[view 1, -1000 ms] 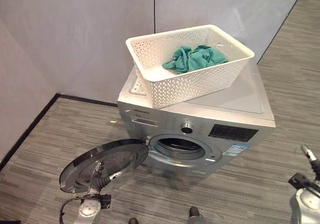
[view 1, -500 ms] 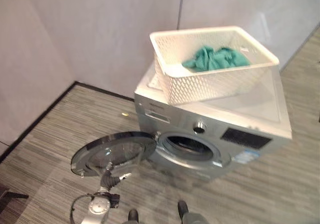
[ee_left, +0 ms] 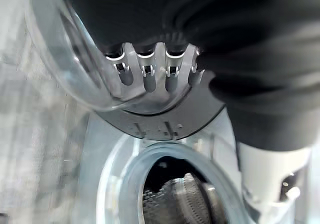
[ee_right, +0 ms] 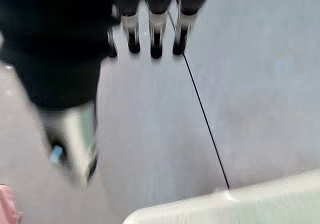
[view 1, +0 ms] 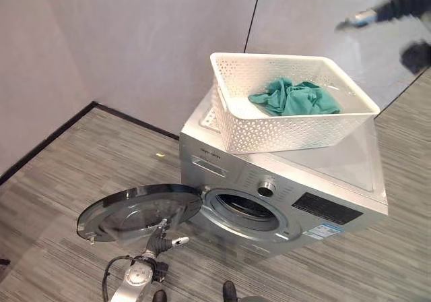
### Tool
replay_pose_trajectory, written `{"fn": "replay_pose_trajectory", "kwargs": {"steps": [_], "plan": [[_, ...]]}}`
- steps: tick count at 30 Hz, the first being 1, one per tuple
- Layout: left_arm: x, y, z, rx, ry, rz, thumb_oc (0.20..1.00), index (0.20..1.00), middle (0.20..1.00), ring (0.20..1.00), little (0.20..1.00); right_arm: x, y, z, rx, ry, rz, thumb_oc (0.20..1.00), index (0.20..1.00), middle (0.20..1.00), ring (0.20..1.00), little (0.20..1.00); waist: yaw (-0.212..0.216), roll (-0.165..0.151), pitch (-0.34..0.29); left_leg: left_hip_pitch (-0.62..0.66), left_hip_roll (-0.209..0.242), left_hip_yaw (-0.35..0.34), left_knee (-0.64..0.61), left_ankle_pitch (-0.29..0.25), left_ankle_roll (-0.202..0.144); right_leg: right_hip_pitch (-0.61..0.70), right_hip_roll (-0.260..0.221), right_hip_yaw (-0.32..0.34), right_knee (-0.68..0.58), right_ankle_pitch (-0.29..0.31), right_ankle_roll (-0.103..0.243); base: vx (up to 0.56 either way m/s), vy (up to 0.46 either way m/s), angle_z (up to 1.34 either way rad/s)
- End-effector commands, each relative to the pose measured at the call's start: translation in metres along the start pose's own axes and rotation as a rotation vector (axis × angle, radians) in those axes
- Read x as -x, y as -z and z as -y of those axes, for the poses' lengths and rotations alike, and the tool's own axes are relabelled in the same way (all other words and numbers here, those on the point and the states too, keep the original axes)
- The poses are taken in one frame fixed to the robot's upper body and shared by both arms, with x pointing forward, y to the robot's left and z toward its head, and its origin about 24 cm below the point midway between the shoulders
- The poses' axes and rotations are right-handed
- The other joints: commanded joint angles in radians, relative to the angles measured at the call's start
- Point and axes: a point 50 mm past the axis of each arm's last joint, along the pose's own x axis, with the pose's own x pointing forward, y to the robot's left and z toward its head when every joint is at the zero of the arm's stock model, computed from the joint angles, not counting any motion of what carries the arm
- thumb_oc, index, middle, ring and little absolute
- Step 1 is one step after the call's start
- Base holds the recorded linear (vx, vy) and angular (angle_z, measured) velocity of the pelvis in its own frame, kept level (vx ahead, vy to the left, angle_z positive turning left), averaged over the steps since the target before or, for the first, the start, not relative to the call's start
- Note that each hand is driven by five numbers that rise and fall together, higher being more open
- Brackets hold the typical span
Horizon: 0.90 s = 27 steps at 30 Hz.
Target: Grab the laundry basket,head to the washer,open it,put in the laundry and shut it.
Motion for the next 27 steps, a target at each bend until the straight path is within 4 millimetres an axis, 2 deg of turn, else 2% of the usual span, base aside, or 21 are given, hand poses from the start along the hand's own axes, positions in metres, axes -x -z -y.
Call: {"fn": "replay_pose_trajectory", "kwargs": {"steps": [1, 3, 7, 10, 11, 14, 16, 17, 19, 21, 22, 27], "plan": [[0.001, -0.011, -0.016, -0.030, 0.019, 0.061, 1.000, 1.000, 1.000, 1.000, 1.000, 0.002, 0.021, 0.059, 0.021, 0.171, -0.182, 1.000, 1.000, 1.000, 1.000, 1.000, 0.068, -0.001, -0.007, 0.104, 0.065, -0.007, 0.004, -0.034, 0.000, -0.167, -0.057, -0.016, 0.202, -0.101, 0.043, -0.01, -0.120, 0.55], [0.001, -0.012, -0.017, -0.039, 0.027, 0.067, 1.000, 1.000, 1.000, 1.000, 1.000, 0.000, 0.030, 0.070, 0.030, 0.204, -0.255, 1.000, 1.000, 1.000, 1.000, 1.000, 0.067, 0.009, -0.007, 0.070, 0.067, -0.025, 0.004, -0.029, -0.005, -0.183, -0.055, -0.036, 0.217, -0.115, 0.036, 0.01, -0.106, 0.73], [0.000, -0.013, -0.020, -0.051, 0.026, 0.065, 1.000, 1.000, 1.000, 1.000, 1.000, 0.004, 0.049, 0.071, 0.087, 0.163, -0.393, 1.000, 1.000, 1.000, 1.000, 1.000, 0.077, 0.018, 0.002, 0.026, 0.081, -0.035, 0.004, 0.021, -0.014, -0.204, -0.039, -0.060, 0.238, -0.142, 0.017, 0.04, -0.103, 0.36], [0.000, -0.013, -0.022, -0.065, 0.031, 0.063, 1.000, 1.000, 1.000, 1.000, 1.000, 0.008, 0.051, 0.072, 0.137, 0.119, -0.416, 1.000, 1.000, 1.000, 1.000, 1.000, 0.073, 0.019, 0.012, 0.014, 0.094, -0.031, 0.004, 0.049, -0.017, -0.222, -0.022, -0.061, 0.255, -0.152, 0.005, 0.03, -0.104, 0.11], [0.001, -0.010, -0.021, -0.068, 0.037, 0.052, 1.000, 1.000, 1.000, 1.000, 1.000, 0.011, 0.051, 0.066, 0.179, 0.047, -0.410, 1.000, 1.000, 1.000, 1.000, 1.000, 0.066, 0.016, 0.017, 0.015, 0.107, -0.025, 0.004, 0.072, -0.020, -0.230, -0.008, -0.060, 0.263, -0.158, -0.003, 0.04, -0.107, 0.01], [0.001, -0.010, -0.020, -0.074, 0.043, 0.051, 1.000, 1.000, 1.000, 1.000, 1.000, 0.015, 0.048, 0.058, 0.201, -0.026, -0.383, 1.000, 1.000, 1.000, 1.000, 1.000, 0.060, 0.013, 0.022, 0.018, 0.118, -0.018, 0.004, 0.091, -0.022, -0.237, 0.005, -0.053, 0.274, -0.165, -0.009, 0.03, -0.083, -0.01], [0.000, -0.010, -0.019, -0.071, 0.043, 0.053, 1.000, 1.000, 1.000, 1.000, 1.000, 0.017, 0.043, 0.046, 0.210, -0.100, -0.335, 1.000, 1.000, 1.000, 1.000, 1.000, 0.054, 0.008, 0.026, 0.024, 0.131, -0.008, 0.004, 0.108, -0.024, -0.243, 0.016, -0.049, 0.285, -0.169, -0.014, 0.03, -0.092, -0.01], [-0.001, -0.012, -0.018, -0.066, 0.043, 0.064, 1.000, 1.000, 1.000, 1.000, 1.000, 0.022, 0.036, 0.036, 0.205, -0.161, -0.281, 1.000, 1.000, 1.000, 1.000, 1.000, 0.045, 0.001, 0.029, 0.034, 0.143, 0.002, 0.004, 0.136, -0.026, -0.248, 0.027, -0.043, 0.294, -0.171, -0.018, 0.03, -0.071, -0.03], [-0.001, -0.013, -0.018, -0.063, 0.042, 0.068, 1.000, 1.000, 1.000, 1.000, 1.000, 0.025, 0.033, 0.032, 0.196, -0.193, -0.261, 1.000, 1.000, 1.000, 1.000, 1.000, 0.043, -0.003, 0.031, 0.038, 0.147, 0.006, 0.004, 0.146, -0.027, -0.249, 0.032, -0.040, 0.296, -0.172, -0.019, 0.02, -0.056, -0.15], [0.001, -0.011, -0.021, -0.063, 0.034, 0.064, 1.000, 1.000, 1.000, 1.000, 1.000, 0.035, 0.034, 0.023, 0.176, -0.254, -0.240, 1.000, 1.000, 1.000, 1.000, 1.000, 0.034, -0.025, 0.028, 0.048, 0.155, 0.013, 0.006, 0.164, -0.031, -0.245, 0.042, -0.036, 0.300, -0.173, -0.021, 0.05, -0.078, -0.23], [0.003, -0.009, -0.026, -0.078, 0.030, 0.056, 1.000, 1.000, 1.000, 1.000, 1.000, 0.045, 0.037, 0.013, 0.166, -0.321, -0.239, 1.000, 1.000, 1.000, 1.000, 1.000, 0.027, -0.047, 0.023, 0.058, 0.167, 0.017, 0.008, 0.186, -0.035, -0.244, 0.049, -0.033, 0.308, -0.175, -0.025, 0.06, -0.081, -0.05], [0.005, -0.008, -0.023, -0.065, 0.042, 0.059, 1.000, 1.000, 1.000, 1.000, 1.000, 0.048, 0.040, -0.004, 0.151, -0.401, -0.236, 1.000, 1.000, 1.000, 1.000, 1.000, 0.028, -0.050, 0.018, 0.067, 0.179, 0.022, 0.007, 0.211, -0.039, -0.247, 0.058, -0.029, 0.320, -0.181, -0.030, 0.02, -0.024, -0.03]]}}
